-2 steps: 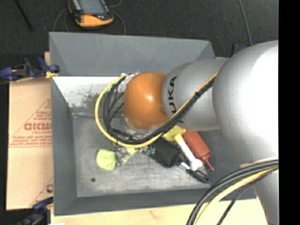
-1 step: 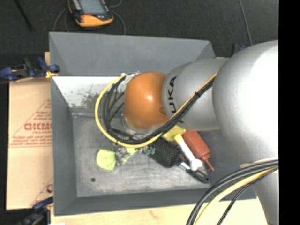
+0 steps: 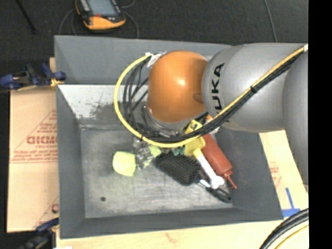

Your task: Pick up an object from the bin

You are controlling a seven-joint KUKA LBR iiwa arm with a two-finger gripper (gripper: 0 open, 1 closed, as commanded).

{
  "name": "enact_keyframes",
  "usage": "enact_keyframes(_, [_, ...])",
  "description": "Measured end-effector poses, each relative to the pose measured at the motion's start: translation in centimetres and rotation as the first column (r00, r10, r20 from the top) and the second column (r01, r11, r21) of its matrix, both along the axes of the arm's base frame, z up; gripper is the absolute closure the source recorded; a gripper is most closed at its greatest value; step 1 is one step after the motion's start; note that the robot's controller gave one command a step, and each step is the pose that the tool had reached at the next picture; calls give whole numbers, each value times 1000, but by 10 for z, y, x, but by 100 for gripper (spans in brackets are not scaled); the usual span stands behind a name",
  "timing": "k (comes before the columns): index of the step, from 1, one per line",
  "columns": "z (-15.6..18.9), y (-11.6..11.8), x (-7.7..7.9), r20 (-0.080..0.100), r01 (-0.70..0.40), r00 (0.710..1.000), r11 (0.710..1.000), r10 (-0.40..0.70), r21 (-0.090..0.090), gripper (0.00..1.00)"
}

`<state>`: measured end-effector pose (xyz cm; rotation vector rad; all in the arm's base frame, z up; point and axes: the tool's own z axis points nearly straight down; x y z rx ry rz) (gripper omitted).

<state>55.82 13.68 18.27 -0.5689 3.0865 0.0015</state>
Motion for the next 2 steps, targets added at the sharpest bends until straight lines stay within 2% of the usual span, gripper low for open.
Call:
enact_keyframes(1, [0,0,0,0,1,1000,1000,-1,0,100])
enact_keyframes(2, [48,6,-5,-6,-3,1000,1000,3,-2,100])
